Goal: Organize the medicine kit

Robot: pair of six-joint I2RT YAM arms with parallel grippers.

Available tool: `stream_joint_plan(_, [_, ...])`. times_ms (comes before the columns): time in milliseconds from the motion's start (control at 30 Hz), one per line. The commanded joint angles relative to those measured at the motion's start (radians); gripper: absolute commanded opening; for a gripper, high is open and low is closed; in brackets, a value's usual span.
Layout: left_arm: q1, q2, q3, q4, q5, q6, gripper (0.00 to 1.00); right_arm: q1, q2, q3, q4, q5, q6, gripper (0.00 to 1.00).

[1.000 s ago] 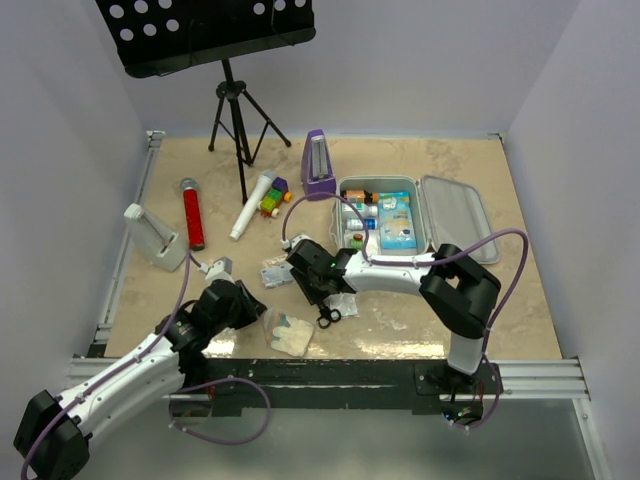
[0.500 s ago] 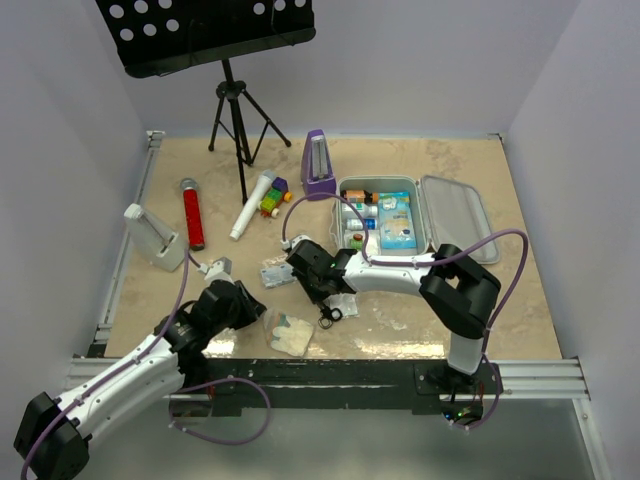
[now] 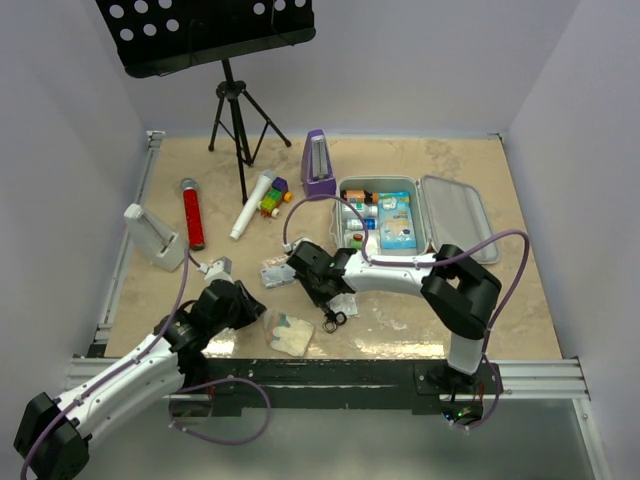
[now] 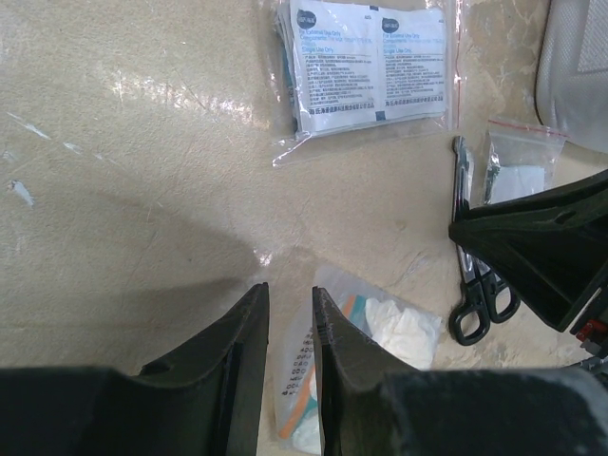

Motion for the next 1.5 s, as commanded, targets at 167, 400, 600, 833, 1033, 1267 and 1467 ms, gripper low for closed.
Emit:
stream_joint_plan(167, [0.007,0.002,0.053,0.006,-0.017,0.008,0.30,0.004,-0.116,0.049,-0.084,-0.001,0.028,0.00])
stream_joint_plan(400, [0.005,0.004,0.047,0.011,-0.006,0.004,0.30,0.003,-0.185,0.087,-0.127,0.007,0.041,0.00])
stream_joint_plan(600, [0.005,-0.016,0.047,0.001,-0.005,0.002,0.30,-0.080,-0.249,0.153,-0.177,0.076,0.017,0.00])
stream_joint_plan(833, [0.005,-0.024,0.053,-0.005,-0.003,0.000,0.30,-0.296,-0.271,0.236,-0.185,0.099,-0.074,0.00])
stream_joint_plan(1033, [0.005,-0.022,0.073,-0.009,-0.008,0.007,0.29,-0.460,-0.208,0.314,-0.170,0.139,-0.130,0.00])
stream_joint_plan(1267, [0.005,-0.012,0.070,-0.006,-0.012,0.022,0.30,-0.536,-0.091,0.345,-0.141,0.267,-0.137,0.00])
stream_joint_plan(1467, [0.005,0.005,0.072,-0.008,-0.016,0.036,0.30,-0.568,-0.016,0.334,-0.099,0.323,-0.130,0.00])
